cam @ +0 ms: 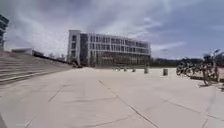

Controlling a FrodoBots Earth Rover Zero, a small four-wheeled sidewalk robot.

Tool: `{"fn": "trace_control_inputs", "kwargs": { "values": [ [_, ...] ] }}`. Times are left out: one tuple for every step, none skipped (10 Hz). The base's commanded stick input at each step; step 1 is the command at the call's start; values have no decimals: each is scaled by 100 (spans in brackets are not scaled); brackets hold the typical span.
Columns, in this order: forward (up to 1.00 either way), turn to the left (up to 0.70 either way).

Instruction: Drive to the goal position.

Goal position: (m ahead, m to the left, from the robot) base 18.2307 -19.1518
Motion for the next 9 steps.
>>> {"fn": "trace_control_inputs", "kwargs": {
  "values": [
    [50,-15],
    [50,-15],
    [50,-15],
    [50,-15],
    [50,-15],
    [50,-15],
    [50,-15],
    [50,-15],
    [50,-15]
  ]
}}
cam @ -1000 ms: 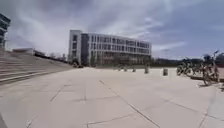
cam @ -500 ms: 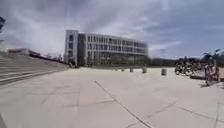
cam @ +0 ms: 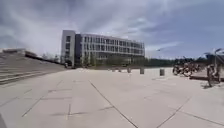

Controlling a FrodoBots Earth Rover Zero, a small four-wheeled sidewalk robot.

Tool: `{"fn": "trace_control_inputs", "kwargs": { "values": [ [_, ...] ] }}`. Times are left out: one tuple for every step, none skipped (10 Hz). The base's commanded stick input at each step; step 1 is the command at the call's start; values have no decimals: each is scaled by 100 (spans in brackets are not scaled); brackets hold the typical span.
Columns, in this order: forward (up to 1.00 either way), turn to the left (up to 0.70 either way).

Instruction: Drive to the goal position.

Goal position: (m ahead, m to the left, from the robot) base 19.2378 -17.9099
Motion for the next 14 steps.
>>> {"fn": "trace_control_inputs", "kwargs": {
  "values": [
    [50,-14],
    [50,-14],
    [50,-14],
    [50,-14],
    [50,-14],
    [50,-14],
    [50,-13],
    [50,-13],
    [50,-13],
    [50,-12],
    [50,-12],
    [50,-12],
    [50,-12],
    [50,-11]
  ]
}}
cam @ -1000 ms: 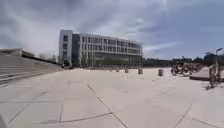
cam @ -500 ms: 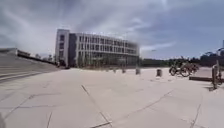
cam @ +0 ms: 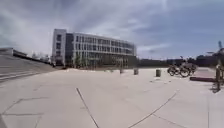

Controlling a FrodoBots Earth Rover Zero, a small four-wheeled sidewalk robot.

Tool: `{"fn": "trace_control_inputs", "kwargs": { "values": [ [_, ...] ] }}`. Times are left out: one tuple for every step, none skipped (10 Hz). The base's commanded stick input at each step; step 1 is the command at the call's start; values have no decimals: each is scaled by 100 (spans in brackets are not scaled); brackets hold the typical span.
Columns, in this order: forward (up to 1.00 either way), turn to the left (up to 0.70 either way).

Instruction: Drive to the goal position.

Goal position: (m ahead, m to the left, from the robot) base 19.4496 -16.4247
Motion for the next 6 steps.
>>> {"fn": "trace_control_inputs", "kwargs": {
  "values": [
    [50,-10],
    [50,-8],
    [50,-8],
    [50,-8],
    [50,-8],
    [50,-8]
  ]
}}
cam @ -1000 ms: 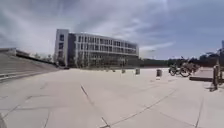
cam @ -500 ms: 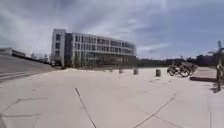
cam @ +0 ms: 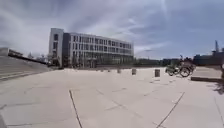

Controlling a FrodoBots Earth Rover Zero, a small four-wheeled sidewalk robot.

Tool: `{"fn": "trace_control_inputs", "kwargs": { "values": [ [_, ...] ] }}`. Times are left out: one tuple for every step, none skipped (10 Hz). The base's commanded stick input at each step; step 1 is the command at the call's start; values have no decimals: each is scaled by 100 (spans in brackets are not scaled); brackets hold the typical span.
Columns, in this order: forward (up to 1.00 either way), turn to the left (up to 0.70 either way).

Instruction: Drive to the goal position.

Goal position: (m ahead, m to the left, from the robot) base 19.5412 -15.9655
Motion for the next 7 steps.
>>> {"fn": "trace_control_inputs", "kwargs": {
  "values": [
    [50,-8],
    [50,-8],
    [50,-8],
    [50,-8],
    [50,-8],
    [50,-9],
    [50,-9]
  ]
}}
